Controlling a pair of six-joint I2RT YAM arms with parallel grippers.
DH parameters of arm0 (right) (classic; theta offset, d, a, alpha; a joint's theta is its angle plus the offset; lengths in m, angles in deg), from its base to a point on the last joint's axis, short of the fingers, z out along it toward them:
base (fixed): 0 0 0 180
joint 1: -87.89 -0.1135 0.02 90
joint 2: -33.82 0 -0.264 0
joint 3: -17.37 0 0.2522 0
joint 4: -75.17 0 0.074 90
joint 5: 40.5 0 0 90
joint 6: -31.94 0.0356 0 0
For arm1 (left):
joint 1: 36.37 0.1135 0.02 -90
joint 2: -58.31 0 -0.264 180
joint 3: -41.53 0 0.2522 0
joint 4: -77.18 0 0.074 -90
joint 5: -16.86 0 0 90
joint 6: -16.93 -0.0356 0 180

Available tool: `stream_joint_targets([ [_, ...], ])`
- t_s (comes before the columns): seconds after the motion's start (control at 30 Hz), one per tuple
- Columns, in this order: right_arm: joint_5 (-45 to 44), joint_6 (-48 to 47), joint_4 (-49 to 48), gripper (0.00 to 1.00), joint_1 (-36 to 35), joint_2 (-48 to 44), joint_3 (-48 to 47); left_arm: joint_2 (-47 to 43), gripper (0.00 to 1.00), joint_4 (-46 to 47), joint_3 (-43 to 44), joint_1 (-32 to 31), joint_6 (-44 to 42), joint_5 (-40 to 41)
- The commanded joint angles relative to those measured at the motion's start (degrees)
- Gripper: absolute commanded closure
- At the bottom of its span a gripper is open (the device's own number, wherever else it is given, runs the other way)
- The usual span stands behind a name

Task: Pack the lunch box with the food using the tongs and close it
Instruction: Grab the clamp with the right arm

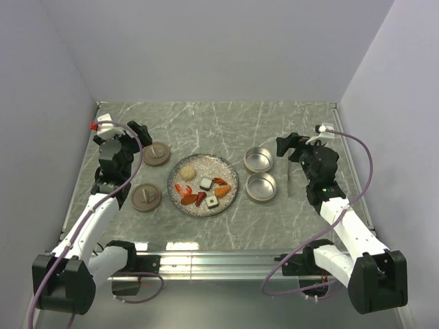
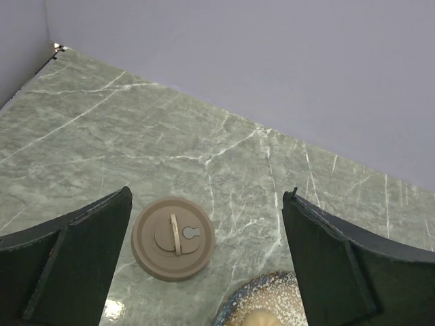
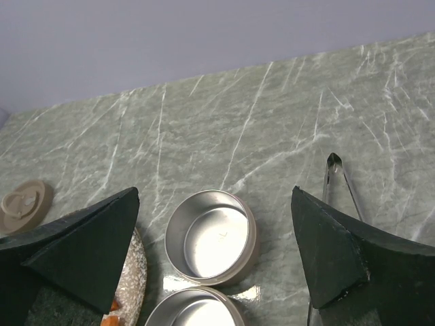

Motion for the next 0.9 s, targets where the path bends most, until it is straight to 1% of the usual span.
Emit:
stream_joint_targets([
  [0.0, -1.1, -0.6, -0.8, 0.0, -0.3, -0.3, -2.9, -0.2, 0.01, 1.0, 2.1, 0.1, -0.2, -0.4],
  [0.3, -2.3, -0.8, 1.3, 0.0, -0.3, 0.5, -4.0, -0.3, 0.0, 0.7, 2.0, 0.1, -0.3, -0.6],
  [0.4, -9.0, -1.6, 8.0, 0.0, -0.4, 2.8, -7.5, 0.2, 0.01, 0.8, 2.0, 0.1, 0.1, -1.6],
  [0.43, -10.9, -2.0, 10.2, 0.0, -0.4, 5.1, -10.5, 0.4, 0.01, 1.0, 1.9, 0.1, 0.3, -1.7],
  [0.47, -15.2, -2.5, 15.5, 0.0, -0.3, 6.5, -12.4, 0.8, 0.01, 1.3, 1.8, 0.1, 0.7, -1.9],
  [0.53, -19.3, -3.0, 20.8, 0.0, -0.1, 11.0, -18.1, 1.2, 0.01, 2.4, 1.4, 0.1, 0.7, -3.3],
  [0.57, -20.6, -3.4, 25.7, 0.0, -0.2, 12.6, -19.8, 1.5, 0.0, 2.5, 1.4, 0.1, 0.7, -3.9],
  [0.6, -21.8, -3.5, 27.8, 0.0, 0.5, 14.1, -21.4, 1.6, 0.01, 2.6, 1.4, 0.1, 0.7, -4.3],
  [0.67, -19.8, -4.0, 31.5, 0.0, 1.8, 18.7, -24.5, 1.4, 0.01, 2.8, 1.1, 0.1, 0.7, -5.0],
  [0.7, -16.3, -4.1, 32.3, 0.0, 3.1, 20.2, -25.2, 1.2, 0.01, 2.9, 0.8, 0.1, 0.6, -5.1],
  [0.73, -15.0, -4.2, 33.0, 0.0, 3.7, 23.5, -26.6, 0.7, 0.0, 2.9, 0.8, 0.1, 0.5, -5.2],
  [0.87, -14.6, -4.4, 39.5, 0.0, 4.9, 32.3, -31.3, -0.7, 0.01, 3.3, 0.1, 0.1, 0.1, -6.2],
])
